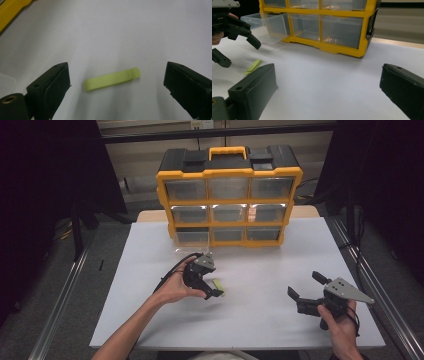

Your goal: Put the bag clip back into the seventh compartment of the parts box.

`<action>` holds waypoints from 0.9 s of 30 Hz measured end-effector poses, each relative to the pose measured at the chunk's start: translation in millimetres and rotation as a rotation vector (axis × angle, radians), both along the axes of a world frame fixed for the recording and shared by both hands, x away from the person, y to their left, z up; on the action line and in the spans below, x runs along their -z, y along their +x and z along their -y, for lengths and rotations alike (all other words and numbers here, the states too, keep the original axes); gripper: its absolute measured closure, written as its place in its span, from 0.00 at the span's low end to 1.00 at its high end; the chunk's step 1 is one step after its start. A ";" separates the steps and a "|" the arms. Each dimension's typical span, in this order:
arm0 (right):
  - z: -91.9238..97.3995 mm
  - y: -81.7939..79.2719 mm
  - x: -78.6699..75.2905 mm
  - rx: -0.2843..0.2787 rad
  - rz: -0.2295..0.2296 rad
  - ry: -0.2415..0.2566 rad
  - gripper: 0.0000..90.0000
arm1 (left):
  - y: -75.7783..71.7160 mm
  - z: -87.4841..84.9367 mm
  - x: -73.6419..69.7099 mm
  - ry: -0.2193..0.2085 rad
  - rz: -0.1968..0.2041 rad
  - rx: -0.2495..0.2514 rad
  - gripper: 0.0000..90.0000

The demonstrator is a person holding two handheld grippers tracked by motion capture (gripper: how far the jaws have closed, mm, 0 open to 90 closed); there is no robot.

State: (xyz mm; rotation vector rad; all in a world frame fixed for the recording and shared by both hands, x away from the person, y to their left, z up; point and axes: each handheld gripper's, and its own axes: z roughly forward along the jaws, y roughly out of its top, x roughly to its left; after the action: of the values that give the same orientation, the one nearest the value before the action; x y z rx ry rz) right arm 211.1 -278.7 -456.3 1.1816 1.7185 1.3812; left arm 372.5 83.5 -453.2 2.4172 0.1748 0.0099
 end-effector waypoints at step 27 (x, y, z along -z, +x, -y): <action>-3.4 -1.3 -1.4 -0.005 0.008 -0.019 0.00 | 3.4 14.4 16.1 0.110 0.012 0.085 0.33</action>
State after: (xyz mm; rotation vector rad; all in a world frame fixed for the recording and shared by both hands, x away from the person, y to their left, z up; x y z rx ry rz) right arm 209.8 -275.2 -454.9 1.1610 1.7269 1.3684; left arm 375.9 69.0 -469.3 2.5314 0.0671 -0.0046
